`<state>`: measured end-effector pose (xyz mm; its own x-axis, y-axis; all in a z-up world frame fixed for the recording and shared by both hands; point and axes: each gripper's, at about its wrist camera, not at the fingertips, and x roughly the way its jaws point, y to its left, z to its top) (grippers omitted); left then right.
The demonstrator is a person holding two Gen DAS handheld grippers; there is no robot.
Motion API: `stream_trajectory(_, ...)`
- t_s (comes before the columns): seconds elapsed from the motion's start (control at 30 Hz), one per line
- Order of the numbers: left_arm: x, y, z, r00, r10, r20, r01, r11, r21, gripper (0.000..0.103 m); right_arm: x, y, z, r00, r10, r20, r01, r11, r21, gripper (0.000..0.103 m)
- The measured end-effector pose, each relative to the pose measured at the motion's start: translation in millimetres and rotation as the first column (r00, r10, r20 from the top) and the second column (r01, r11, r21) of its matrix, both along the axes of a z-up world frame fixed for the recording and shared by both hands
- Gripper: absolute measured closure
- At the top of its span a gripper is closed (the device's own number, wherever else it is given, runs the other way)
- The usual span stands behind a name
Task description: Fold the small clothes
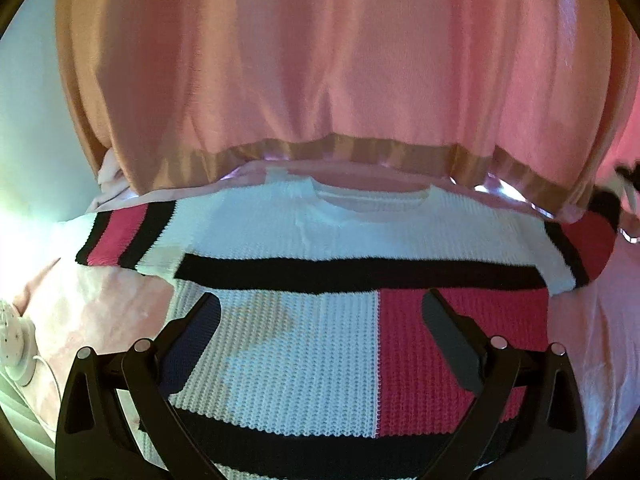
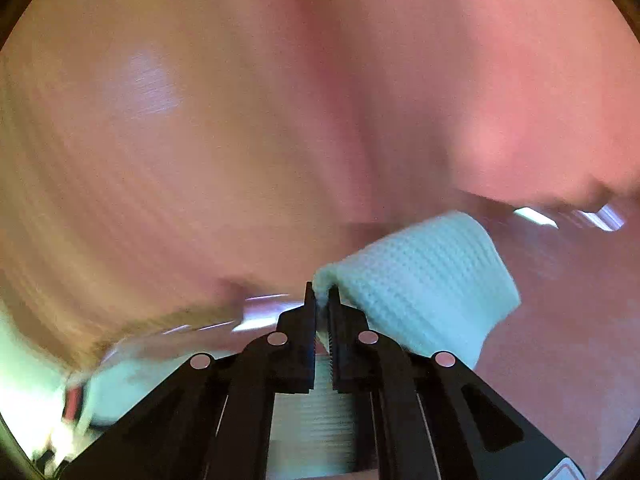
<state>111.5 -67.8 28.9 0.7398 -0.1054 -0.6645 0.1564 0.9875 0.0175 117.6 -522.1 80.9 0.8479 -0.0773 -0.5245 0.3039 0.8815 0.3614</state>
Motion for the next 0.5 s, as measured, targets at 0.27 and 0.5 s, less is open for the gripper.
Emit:
stream_trajectory(0.27,4.4,40.3,11.7,0.997,0.080,0.022,-0.079,0.996,-0.046,0.005,109.2,275.8,-18.2,0.845,0.524,-0.104,-0.522,0.852,0.050,0.091)
stream_trajectory(0.5,26.1,83.4,5.3,0.990,0.136,-0.027,-0.137,0.989,-0.061,0.005,72.5,295.9,-21.5,0.848,0.493,-0.192,-0.514,0.854,-0.079,0.084)
